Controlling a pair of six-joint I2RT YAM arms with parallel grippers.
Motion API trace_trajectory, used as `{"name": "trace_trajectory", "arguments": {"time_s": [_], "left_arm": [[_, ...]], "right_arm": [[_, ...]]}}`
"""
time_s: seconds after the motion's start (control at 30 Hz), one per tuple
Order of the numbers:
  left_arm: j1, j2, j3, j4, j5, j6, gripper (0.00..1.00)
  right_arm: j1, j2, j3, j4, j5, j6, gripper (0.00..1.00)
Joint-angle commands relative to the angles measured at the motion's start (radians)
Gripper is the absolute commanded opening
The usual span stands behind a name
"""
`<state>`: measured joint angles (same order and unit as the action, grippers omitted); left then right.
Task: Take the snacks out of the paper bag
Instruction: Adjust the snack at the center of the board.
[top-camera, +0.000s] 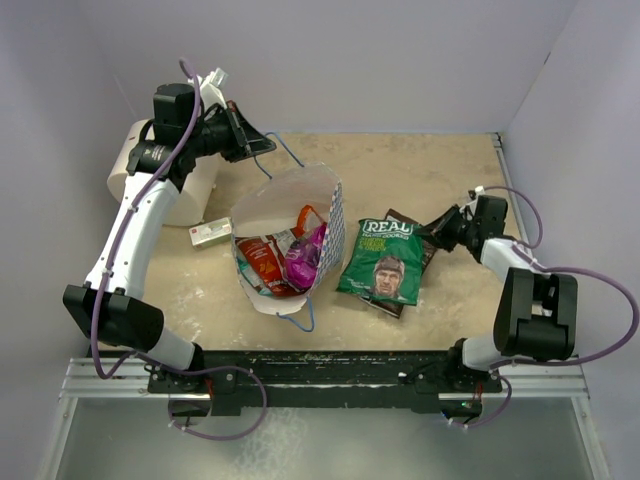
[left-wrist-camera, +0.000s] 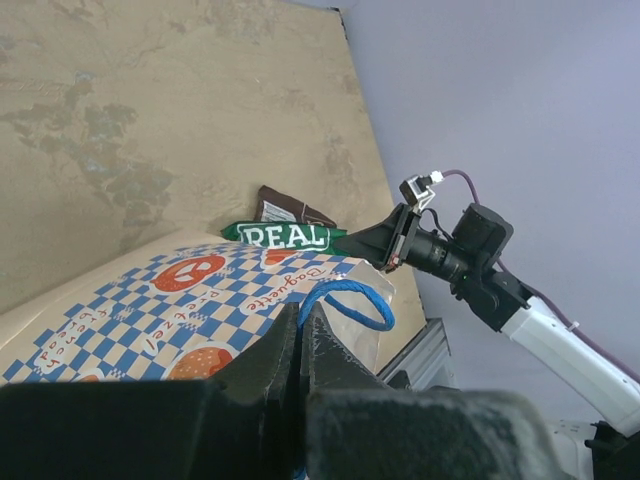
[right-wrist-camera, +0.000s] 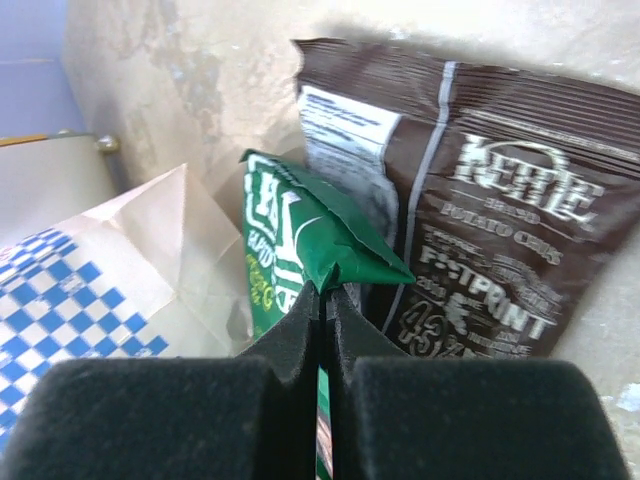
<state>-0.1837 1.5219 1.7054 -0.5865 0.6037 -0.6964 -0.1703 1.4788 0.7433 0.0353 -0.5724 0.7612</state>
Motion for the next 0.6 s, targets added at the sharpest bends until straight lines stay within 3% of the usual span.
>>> {"name": "trace_trajectory", "arguments": {"time_s": [0.0,0.33,0.57], "left_arm": [[0.006,-0.014,0.023,0.031,-0.008,-0.01,0.0],[0.006,-0.001,0.019,0.052,0.004,-0.035,0.0],[0.006,-0.004,0.011,0.052,0.001,-0.036,0.0]], "right_arm": [[-0.003,-0.066,-0.014,0.206,-0.138,0.043,0.0],[-0.006,-0.239,-0.149,0.192,-0.003,0.133,0.0],[-0.006,-0.244,-0.114,-0.104,0.193,-0.066,0.0]]}}
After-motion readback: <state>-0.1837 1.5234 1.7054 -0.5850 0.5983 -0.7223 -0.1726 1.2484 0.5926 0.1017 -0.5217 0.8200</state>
